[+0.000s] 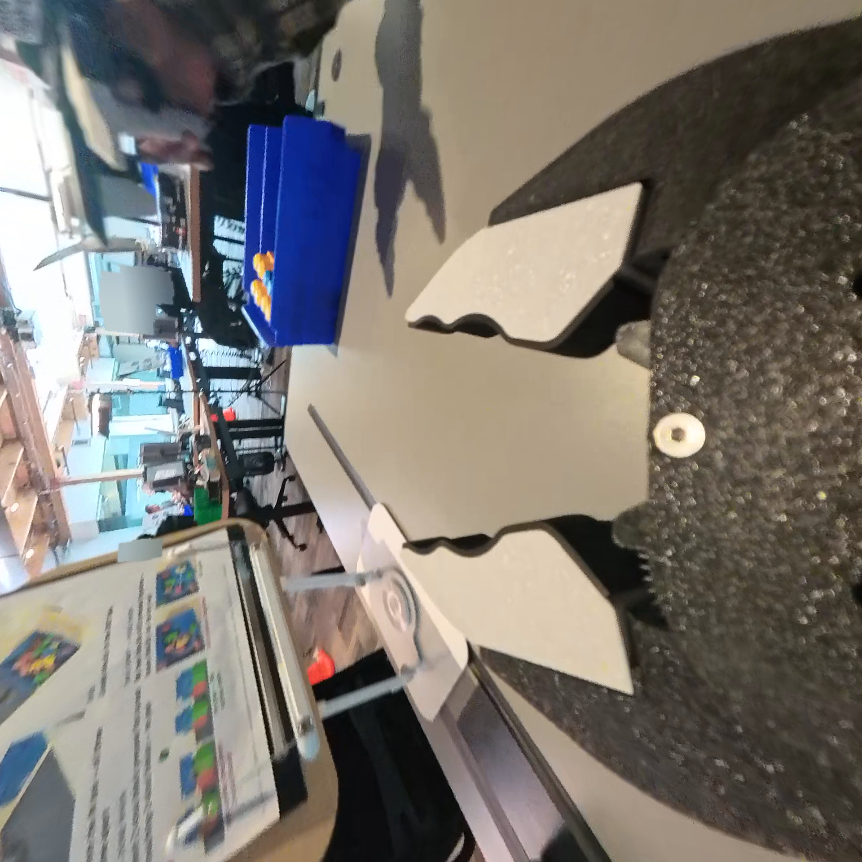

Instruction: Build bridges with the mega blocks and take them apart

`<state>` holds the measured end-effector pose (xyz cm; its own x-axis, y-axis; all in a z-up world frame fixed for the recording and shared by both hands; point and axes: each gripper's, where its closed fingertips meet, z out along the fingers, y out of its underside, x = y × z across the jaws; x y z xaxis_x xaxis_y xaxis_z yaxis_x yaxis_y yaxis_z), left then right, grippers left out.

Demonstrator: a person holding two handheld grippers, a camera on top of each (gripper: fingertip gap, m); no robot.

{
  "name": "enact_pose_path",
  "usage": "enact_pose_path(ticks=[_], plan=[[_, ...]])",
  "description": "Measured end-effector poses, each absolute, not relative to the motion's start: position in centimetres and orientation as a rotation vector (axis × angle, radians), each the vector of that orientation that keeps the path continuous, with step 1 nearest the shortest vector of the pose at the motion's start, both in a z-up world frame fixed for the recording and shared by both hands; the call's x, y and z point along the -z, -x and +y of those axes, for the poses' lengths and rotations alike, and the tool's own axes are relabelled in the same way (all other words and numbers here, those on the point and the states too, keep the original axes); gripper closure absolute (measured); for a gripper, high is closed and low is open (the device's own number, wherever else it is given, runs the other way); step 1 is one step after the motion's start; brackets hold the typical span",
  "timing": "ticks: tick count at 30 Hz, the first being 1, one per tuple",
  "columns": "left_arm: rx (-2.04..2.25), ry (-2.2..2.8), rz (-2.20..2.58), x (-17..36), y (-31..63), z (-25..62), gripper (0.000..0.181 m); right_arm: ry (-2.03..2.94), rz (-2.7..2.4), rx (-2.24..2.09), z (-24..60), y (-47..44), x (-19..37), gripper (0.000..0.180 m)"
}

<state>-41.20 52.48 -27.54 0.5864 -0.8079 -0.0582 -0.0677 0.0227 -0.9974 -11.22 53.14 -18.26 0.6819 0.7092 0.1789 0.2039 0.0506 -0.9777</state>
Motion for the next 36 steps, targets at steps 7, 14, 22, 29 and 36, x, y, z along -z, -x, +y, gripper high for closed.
enact_pose_path(ticks=[7,14,22,29,36], plan=[[0.62,1.385,0.542,26.7,46.8,53.7,0.088,1.523,-0.503,-0.442,56.3,12.7,25.4,0.054],[0.57,1.363,0.448,25.6,48.9,54.0,0.086,1.622,-0.479,-0.414,57.1,11.7,29.6,0.054],[0.545,1.409,0.411,26.5,49.1,54.7,0.066,1.68,-0.588,-0.414,56.3,13.6,32.1,0.062],[0.502,1.442,0.457,26.5,48.2,53.8,0.059,1.612,-0.632,-0.421,55.1,14.8,30.9,0.067],[0.462,1.454,0.436,23.5,50.3,51.2,0.059,1.606,-0.642,-0.434,54.7,15.2,30.7,0.067]])
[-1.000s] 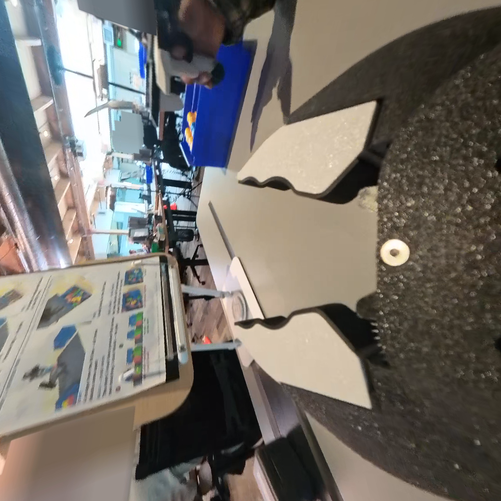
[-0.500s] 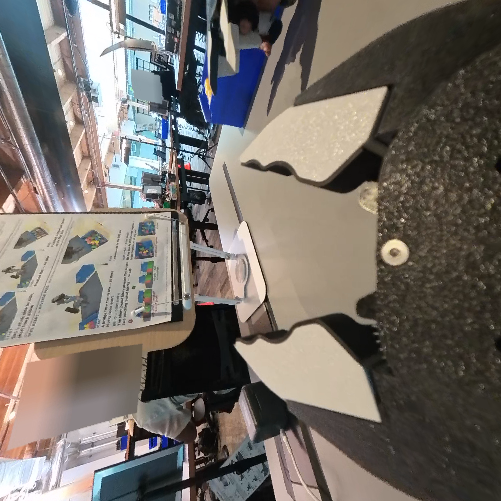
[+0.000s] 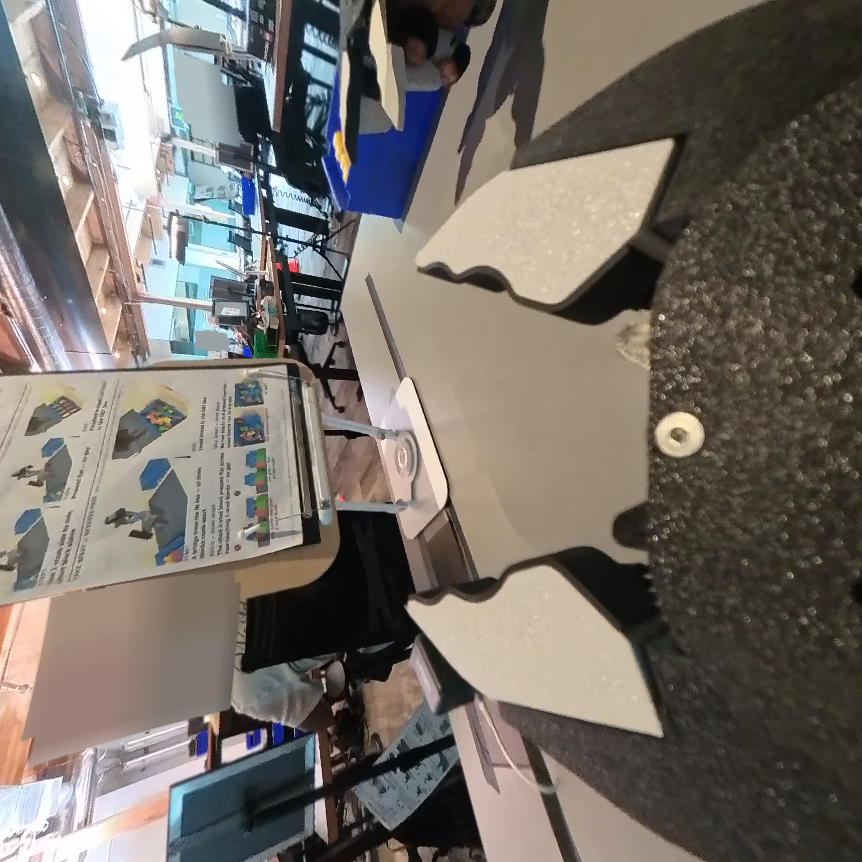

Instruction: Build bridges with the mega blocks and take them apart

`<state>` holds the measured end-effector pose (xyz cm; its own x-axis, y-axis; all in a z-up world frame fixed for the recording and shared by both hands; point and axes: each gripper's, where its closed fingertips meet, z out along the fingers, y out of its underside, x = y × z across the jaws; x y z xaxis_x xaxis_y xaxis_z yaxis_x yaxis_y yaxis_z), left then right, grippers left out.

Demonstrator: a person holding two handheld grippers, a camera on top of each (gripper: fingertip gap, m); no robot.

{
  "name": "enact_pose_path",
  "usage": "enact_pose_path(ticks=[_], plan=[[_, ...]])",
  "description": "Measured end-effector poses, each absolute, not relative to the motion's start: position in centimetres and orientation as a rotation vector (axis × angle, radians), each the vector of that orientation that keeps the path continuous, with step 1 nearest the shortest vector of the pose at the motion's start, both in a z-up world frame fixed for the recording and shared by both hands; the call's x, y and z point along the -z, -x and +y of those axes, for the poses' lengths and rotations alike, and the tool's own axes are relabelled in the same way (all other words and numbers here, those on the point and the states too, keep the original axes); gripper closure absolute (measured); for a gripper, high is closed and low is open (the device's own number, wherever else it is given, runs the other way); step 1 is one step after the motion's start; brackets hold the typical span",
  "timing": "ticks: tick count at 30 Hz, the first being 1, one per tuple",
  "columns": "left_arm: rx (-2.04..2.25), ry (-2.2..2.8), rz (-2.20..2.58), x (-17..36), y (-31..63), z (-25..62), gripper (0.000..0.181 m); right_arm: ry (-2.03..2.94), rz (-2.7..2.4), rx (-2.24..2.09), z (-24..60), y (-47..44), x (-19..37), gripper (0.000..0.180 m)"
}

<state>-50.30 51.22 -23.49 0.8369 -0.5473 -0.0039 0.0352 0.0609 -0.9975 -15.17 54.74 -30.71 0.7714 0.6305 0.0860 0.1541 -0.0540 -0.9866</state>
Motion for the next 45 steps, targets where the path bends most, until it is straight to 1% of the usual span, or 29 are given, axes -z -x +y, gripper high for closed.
enact_pose_path(ticks=[5,10,16,22,23,26,27,40,45], plan=[[0.417,1.506,0.452,21.1,53.5,48.6,0.068,1.629,-0.656,-0.463,54.7,15.6,31.3,0.067],[0.311,1.548,0.453,18.0,58.4,46.4,0.073,1.642,-0.679,-0.465,54.5,16.0,31.5,0.069],[0.155,1.684,0.433,17.1,65.6,44.7,0.078,1.651,-0.689,-0.483,54.4,16.2,31.8,0.072],[0.096,1.841,0.357,19.5,72.3,43.7,0.079,1.671,-0.682,-0.488,54.6,15.9,32.2,0.075],[0.094,1.862,0.347,20.0,73.1,43.5,0.081,1.671,-0.68,-0.49,54.7,15.9,32.2,0.076],[0.101,1.922,0.327,21.6,75.1,43.1,0.086,1.679,-0.688,-0.497,54.7,15.9,32.5,0.086],[0.104,1.94,0.329,22.1,75.5,42.9,0.087,1.682,-0.694,-0.5,54.6,15.9,32.7,0.089],[0.106,2.229,0.318,28.6,79.8,41.7,0.104,1.708,-0.717,-0.514,54.6,16.3,33.5,0.092],[0.095,2.351,0.432,30.6,79.8,40.1,0.108,1.712,-0.723,-0.525,54.6,16.3,33.7,0.094]])
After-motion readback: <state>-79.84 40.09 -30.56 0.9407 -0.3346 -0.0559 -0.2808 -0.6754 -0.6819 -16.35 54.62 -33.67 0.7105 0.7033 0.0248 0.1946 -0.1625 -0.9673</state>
